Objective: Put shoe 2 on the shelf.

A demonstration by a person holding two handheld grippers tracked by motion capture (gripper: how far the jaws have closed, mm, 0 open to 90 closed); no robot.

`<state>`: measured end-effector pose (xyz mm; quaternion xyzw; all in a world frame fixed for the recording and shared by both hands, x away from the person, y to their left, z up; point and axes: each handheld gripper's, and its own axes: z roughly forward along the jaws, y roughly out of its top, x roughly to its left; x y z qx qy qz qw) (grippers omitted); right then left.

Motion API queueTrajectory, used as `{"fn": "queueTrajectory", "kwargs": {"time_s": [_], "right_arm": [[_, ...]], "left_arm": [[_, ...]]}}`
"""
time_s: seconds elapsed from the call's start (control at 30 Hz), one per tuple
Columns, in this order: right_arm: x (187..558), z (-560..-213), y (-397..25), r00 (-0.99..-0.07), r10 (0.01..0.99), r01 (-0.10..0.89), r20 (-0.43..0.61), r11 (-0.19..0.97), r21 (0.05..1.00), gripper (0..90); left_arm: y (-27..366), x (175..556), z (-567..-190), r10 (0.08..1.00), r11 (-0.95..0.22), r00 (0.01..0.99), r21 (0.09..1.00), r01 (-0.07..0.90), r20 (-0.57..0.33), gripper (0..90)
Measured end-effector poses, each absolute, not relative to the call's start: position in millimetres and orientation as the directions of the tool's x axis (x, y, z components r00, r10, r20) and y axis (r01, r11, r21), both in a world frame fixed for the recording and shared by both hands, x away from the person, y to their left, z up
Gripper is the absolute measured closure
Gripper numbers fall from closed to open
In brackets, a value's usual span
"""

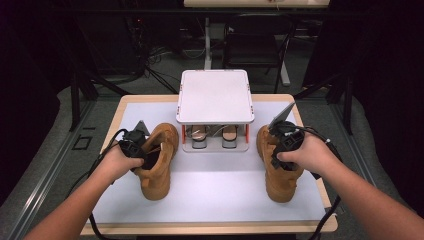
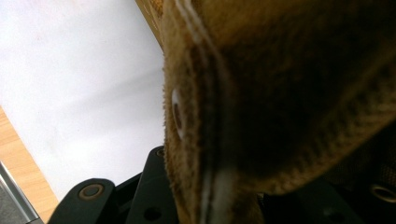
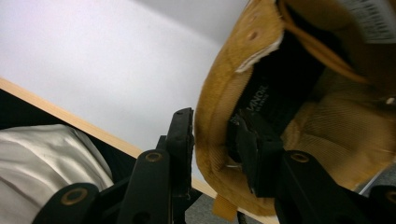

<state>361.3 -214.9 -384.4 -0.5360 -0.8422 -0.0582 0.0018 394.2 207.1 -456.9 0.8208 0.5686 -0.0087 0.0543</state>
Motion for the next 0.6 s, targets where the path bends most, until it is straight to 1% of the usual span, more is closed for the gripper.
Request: {"fn": "queueTrajectory", "kwargs": {"time_s": [0.2, 0.33, 0.6], "right_arm": [[361.9, -369.9, -220.9, -0.405, 0.912, 0.909, 0.058, 0.396, 0.127, 66.8], [364.6, -361.9, -231.5, -0.39, 0.92, 0.916, 0.034, 0.384, 0.114, 66.7], [369.0, -354.6, -250.2, -0.346, 0.938, 0.931, -0.002, 0.343, 0.124, 64.6]], "left_arm": [[207.2, 394.3, -456.9, 0.933, -0.346, 0.352, 0.079, 0.935, -0.077, 74.1], [206.6, 394.6, -456.7, 0.932, -0.351, 0.356, 0.076, 0.933, -0.072, 74.0], [206.7, 394.7, -456.7, 0.931, -0.352, 0.357, 0.075, 0.933, -0.072, 73.9]]}}
